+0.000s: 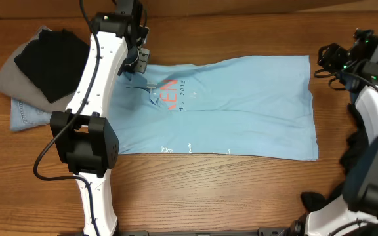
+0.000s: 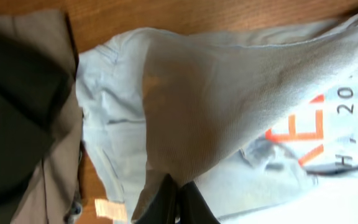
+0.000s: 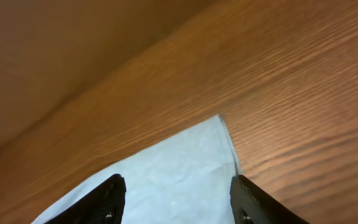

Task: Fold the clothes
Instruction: 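Grasp the shirt's top-right corner with the right gripper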

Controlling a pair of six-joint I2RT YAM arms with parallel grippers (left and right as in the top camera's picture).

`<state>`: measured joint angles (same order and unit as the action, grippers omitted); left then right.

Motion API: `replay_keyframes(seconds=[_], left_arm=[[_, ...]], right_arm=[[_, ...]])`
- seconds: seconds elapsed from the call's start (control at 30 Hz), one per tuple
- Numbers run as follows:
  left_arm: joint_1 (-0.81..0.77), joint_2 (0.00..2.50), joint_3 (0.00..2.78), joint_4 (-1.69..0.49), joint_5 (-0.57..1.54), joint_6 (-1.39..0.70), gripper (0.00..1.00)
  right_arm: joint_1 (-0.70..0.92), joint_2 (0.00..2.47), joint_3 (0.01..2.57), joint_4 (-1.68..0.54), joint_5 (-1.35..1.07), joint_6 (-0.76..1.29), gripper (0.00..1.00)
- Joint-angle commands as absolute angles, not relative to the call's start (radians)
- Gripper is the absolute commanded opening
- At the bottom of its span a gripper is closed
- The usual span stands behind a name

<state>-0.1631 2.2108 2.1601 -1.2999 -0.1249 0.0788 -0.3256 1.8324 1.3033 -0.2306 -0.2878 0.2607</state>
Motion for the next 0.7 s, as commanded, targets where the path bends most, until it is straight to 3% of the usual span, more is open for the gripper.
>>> replay_keyframes(seconds=[0.0, 0.33, 0.67], left_arm=[[-0.158, 2.209, 2.198, -1.317, -0.136, 0.063, 0.04], [-0.159, 2.209, 2.198, -1.334, -0.100, 0.019, 0.04], [-0.158, 2.209, 2.198, -1.330, -0.101, 0.019, 0.04]], right_arm=[[-0.320, 1.880, 1.316, -0.162, -0.290, 0.259, 0.57], [-0.320, 2.067, 1.346, -0.036, -0.271, 0.349, 0.56], [-0.313, 2.120, 1.437, -0.104, -0.286, 0.340, 0.68]])
